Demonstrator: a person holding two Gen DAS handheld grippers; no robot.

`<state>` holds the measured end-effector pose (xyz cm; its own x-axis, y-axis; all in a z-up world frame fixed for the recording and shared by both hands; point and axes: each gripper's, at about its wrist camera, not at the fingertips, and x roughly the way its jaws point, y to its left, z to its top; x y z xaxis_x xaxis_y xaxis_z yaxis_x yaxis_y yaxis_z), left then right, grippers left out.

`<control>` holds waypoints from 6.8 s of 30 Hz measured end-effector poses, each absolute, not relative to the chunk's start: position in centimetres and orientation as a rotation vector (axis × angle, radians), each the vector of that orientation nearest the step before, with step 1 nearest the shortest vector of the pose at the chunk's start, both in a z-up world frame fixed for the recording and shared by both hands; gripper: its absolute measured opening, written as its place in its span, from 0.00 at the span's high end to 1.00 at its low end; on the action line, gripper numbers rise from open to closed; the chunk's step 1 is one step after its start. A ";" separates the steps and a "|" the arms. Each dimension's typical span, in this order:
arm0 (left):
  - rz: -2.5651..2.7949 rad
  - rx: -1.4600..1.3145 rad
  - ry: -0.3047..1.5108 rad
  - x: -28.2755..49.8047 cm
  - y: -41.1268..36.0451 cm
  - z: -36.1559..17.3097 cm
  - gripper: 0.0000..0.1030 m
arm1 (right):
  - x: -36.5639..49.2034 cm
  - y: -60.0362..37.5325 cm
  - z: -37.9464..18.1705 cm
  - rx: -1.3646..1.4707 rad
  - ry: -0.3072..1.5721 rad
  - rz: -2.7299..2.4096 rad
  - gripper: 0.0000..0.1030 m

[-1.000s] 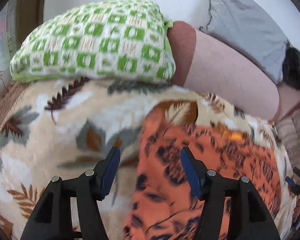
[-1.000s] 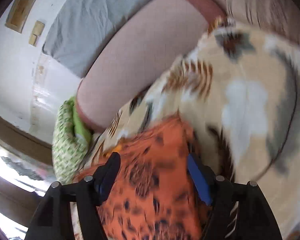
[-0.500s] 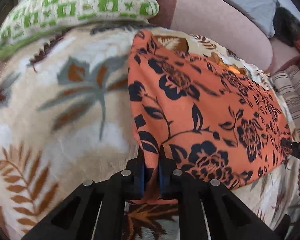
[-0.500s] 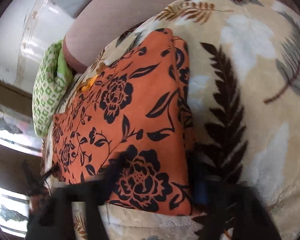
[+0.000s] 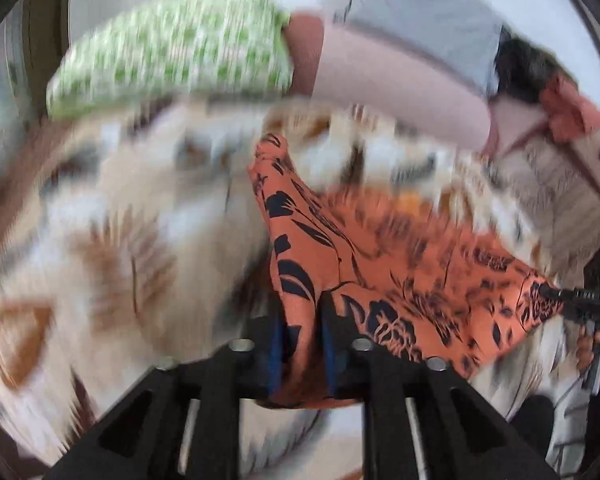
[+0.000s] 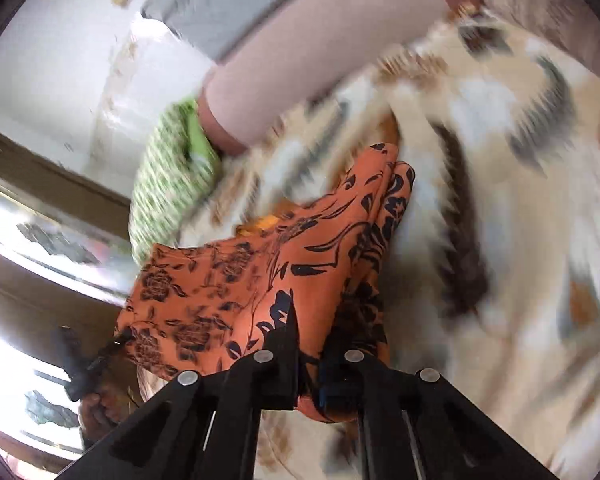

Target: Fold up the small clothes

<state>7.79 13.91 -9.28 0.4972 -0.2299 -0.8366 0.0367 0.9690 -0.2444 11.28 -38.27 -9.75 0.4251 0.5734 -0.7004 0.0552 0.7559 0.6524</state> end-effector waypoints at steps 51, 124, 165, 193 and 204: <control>0.028 -0.164 1.022 7.8 10.1 -11.3 0.24 | 11.3 -28.6 -10.8 0.339 1.065 0.298 0.18; 0.048 0.041 0.962 12.0 3.1 -12.4 0.21 | 5.4 -41.3 -12.3 0.804 0.963 0.020 0.52; 0.064 0.001 1.006 12.9 2.7 -14.6 0.12 | 15.3 -35.2 -11.3 0.482 1.062 0.153 0.28; 0.071 0.014 1.011 12.6 2.7 -14.5 0.11 | 6.9 -38.5 -16.2 0.972 1.055 0.118 0.22; 0.061 0.015 1.010 12.6 2.8 -14.5 0.10 | 8.1 -37.3 -16.0 0.744 1.110 0.027 0.84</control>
